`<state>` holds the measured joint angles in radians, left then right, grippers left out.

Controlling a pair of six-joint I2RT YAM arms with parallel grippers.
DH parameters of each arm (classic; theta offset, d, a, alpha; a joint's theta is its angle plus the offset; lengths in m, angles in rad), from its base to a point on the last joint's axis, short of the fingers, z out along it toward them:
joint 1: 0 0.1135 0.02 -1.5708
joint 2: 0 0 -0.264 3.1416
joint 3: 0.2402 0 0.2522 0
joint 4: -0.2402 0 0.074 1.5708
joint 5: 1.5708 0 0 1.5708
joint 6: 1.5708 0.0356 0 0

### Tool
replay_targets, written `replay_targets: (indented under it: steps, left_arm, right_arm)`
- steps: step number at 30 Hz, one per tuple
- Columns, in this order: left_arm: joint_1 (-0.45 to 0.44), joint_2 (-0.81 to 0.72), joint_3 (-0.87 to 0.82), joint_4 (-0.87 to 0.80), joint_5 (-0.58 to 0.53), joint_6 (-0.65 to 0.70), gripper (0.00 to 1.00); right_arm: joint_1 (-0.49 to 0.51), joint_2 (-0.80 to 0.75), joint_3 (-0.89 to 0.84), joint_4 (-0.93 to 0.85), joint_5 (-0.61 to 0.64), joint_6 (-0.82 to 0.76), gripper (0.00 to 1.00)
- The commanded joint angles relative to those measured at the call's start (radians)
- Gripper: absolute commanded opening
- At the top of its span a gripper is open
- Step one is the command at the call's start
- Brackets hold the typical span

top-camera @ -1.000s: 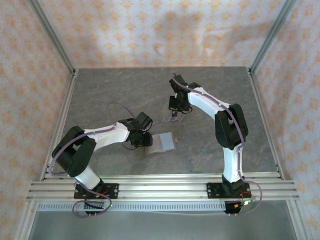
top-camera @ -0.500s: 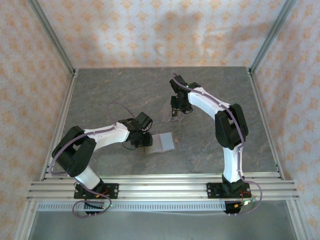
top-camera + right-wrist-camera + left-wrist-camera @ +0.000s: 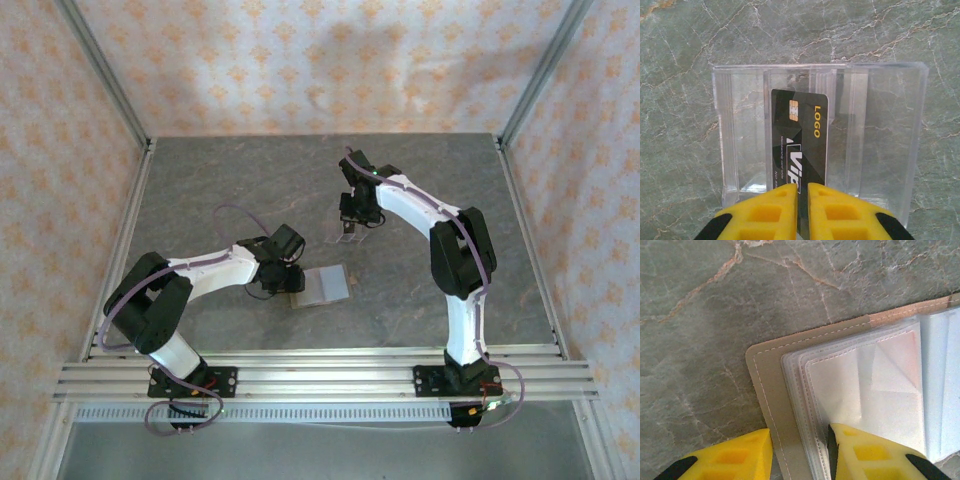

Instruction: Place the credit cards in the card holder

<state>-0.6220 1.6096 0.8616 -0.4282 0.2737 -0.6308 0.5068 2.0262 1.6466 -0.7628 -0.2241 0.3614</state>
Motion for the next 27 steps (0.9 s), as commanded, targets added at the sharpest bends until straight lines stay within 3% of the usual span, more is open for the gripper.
replay_targets:
  steps: [1, 7, 18, 27]
  left_arm:
    - [-0.006, 0.026, -0.043, -0.031, -0.043, -0.006, 0.33]
    - [-0.005, 0.032, -0.049, -0.022, -0.040, -0.007, 0.33]
    - [-0.005, 0.024, -0.053, -0.025, -0.045, -0.009, 0.33]
    - [-0.005, 0.029, -0.053, -0.021, -0.043, -0.010, 0.33]
  right_arm:
    - [-0.007, -0.018, 0.009, -0.013, 0.058, -0.005, 0.13]
    - [-0.007, -0.059, -0.004, -0.021, 0.148, -0.020, 0.17]
    - [-0.007, 0.014, 0.013, -0.004, 0.028, -0.018, 0.21]
    - [-0.007, 0.031, 0.013, 0.000, 0.008, -0.018, 0.18]
